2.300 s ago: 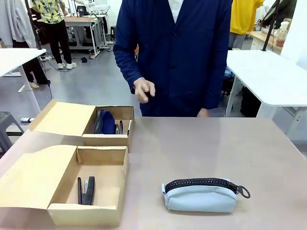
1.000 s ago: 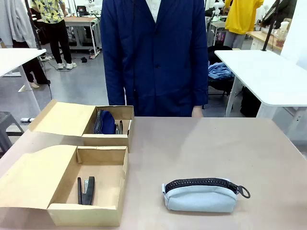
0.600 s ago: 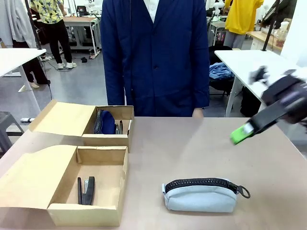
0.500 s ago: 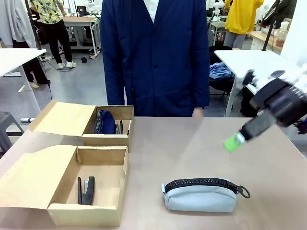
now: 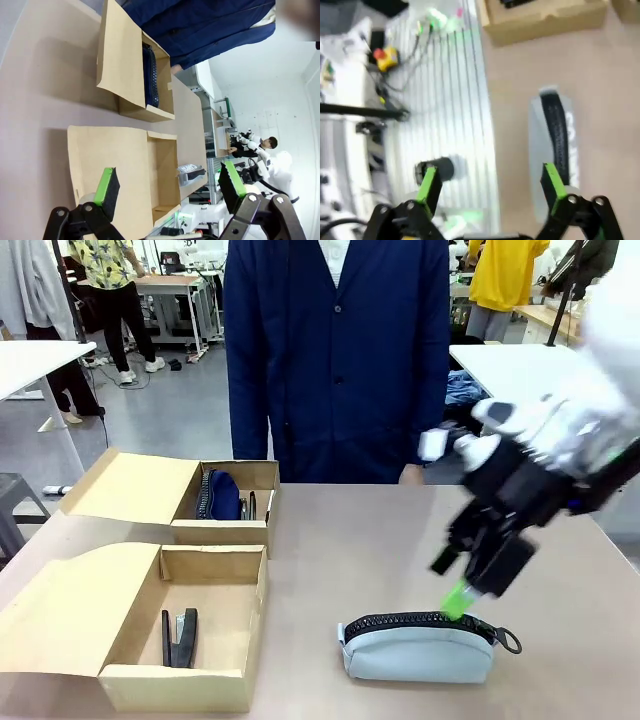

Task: Place items inside the box.
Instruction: Pick up a Pencil pouch or Stapler and place it inside the Mailer Box closest to the robot.

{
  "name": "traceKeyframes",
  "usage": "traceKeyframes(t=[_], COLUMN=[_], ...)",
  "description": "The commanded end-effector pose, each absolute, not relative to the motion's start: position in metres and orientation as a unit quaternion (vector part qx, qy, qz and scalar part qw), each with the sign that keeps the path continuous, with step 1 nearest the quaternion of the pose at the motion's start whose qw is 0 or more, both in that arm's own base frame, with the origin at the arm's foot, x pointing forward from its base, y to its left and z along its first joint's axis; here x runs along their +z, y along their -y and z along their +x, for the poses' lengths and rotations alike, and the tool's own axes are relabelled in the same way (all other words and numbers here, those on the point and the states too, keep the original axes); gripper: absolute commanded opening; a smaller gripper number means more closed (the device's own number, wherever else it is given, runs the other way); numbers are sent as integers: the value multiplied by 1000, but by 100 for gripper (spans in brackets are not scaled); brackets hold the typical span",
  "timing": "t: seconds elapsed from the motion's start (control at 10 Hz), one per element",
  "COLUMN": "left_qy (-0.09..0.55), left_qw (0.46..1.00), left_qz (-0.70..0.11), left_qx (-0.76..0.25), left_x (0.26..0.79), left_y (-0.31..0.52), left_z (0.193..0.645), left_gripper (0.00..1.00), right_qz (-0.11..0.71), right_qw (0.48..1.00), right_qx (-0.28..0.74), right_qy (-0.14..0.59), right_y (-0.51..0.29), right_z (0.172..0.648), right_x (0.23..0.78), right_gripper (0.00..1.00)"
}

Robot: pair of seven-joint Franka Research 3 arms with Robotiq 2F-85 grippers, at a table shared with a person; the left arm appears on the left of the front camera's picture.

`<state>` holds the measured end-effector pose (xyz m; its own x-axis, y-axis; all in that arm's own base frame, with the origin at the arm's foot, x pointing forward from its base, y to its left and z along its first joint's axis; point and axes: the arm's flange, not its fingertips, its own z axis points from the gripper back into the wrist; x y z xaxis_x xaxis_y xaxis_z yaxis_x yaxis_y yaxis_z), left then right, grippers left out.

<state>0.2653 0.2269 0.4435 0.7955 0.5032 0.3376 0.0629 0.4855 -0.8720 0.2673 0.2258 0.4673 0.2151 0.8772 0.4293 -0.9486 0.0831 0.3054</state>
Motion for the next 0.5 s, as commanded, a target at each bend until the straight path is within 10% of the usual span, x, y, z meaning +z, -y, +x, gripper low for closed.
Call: traceKeyframes(t=[0.0, 0.4], left_qy=[302, 302], left_qw=[804, 804], left_qz=[-495, -495], left_qx=[129, 129], left_x=[443, 443], left_y=[-226, -226], left_z=[266, 266], left_gripper=[100, 100], right_qz=[203, 124], right_qw=[681, 693], right_qx=[692, 700], right_qy=[126, 118], right_y=[-244, -263], right_z=[303, 303], right_x=[427, 369], right_gripper=[100, 100])
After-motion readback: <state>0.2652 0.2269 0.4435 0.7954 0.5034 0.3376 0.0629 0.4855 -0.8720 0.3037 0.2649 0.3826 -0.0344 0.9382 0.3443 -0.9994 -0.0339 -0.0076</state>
